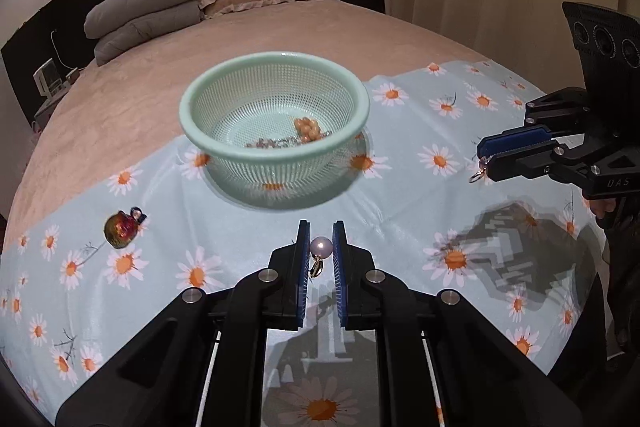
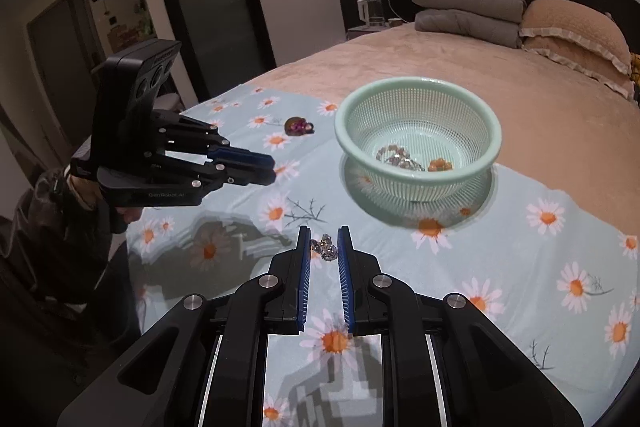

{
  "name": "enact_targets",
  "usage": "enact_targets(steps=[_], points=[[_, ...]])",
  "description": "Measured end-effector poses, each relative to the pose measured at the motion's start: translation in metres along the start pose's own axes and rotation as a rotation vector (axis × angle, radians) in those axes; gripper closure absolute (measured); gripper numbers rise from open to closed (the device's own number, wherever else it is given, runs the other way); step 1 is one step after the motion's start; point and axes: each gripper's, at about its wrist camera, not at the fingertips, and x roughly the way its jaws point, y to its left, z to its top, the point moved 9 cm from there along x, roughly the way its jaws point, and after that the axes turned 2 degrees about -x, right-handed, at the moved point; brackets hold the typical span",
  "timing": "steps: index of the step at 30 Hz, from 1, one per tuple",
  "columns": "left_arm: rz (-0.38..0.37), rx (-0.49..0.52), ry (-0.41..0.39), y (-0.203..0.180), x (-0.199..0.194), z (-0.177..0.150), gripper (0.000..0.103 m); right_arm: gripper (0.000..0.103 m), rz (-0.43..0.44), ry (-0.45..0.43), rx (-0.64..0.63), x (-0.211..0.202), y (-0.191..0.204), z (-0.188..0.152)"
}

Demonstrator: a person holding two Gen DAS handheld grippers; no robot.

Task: Organize jewelry
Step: 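Carry pearl earring and charm into the green basket and open both tools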

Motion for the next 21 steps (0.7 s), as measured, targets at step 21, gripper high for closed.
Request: enact_targets(steps=[21], points=[[-0.031,-0.022,-0.037,0.05,0.041,0.086,0.091,0.09,-0.001,-0.038,-0.005,0.044,-0.068,0.094]])
